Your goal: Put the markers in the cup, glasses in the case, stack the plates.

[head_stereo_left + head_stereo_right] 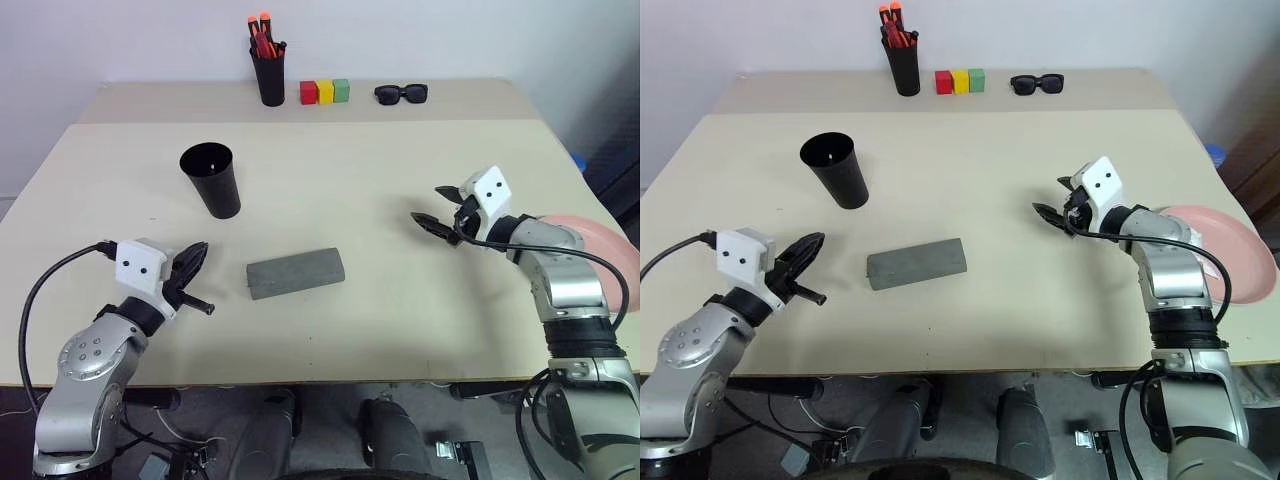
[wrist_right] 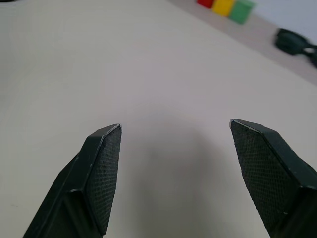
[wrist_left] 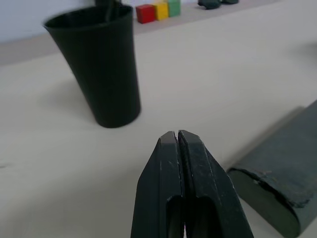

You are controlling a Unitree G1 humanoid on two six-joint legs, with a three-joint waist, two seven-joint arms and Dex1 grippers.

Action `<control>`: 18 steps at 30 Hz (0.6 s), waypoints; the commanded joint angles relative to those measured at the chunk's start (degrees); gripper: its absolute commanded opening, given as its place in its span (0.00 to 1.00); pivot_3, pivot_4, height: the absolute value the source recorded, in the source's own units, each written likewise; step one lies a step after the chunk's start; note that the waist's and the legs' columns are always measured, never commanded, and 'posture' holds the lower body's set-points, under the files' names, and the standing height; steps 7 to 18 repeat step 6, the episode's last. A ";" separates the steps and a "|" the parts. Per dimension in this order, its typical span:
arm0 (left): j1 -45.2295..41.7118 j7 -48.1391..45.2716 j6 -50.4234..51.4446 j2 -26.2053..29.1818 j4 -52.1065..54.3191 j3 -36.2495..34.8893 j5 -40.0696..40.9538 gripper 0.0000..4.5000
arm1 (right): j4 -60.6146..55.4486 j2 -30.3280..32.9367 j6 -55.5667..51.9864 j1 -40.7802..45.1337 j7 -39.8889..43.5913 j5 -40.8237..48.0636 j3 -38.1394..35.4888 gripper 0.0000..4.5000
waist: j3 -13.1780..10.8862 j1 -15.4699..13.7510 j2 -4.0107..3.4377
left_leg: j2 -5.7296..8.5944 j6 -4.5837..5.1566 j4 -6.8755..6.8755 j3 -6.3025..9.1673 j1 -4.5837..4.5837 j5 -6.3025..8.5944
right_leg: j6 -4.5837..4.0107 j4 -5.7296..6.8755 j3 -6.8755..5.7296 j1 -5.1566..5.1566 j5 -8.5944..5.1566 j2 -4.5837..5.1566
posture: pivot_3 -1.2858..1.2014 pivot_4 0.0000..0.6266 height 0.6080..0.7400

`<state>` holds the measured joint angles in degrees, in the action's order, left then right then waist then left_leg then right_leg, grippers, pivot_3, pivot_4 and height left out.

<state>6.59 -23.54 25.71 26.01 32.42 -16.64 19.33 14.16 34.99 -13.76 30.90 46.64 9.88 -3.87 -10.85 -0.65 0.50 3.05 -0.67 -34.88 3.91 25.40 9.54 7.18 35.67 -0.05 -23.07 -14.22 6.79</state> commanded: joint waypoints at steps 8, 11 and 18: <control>-0.29 3.68 3.10 0.60 4.39 -0.99 -0.20 0.00 | 2.04 -1.13 3.78 2.22 1.29 0.04 1.29 0.79 | 0.00 0.03 -0.01 | 0.01 0.00 0.08 -0.05 0.00 -0.01 | 0.01 0.01 0.01 -0.05 0.01 -0.02 | 0.52 0.24 1.00; -0.29 3.68 3.10 0.60 4.39 -0.99 -0.20 0.00 | 2.04 -1.13 3.78 2.22 1.29 0.04 1.29 0.79 | 0.00 0.03 -0.01 | 0.01 0.00 0.08 -0.05 0.00 -0.01 | 0.01 0.01 0.01 -0.05 0.01 -0.02 | 0.52 0.24 1.00; -0.29 3.68 3.10 0.60 4.39 -0.99 -0.20 0.00 | 2.04 -1.13 3.78 2.22 1.29 0.04 1.29 0.79 | 0.00 0.03 -0.01 | 0.01 0.00 0.08 -0.05 0.00 -0.01 | 0.01 0.01 0.01 -0.05 0.01 -0.02 | 0.52 0.24 1.00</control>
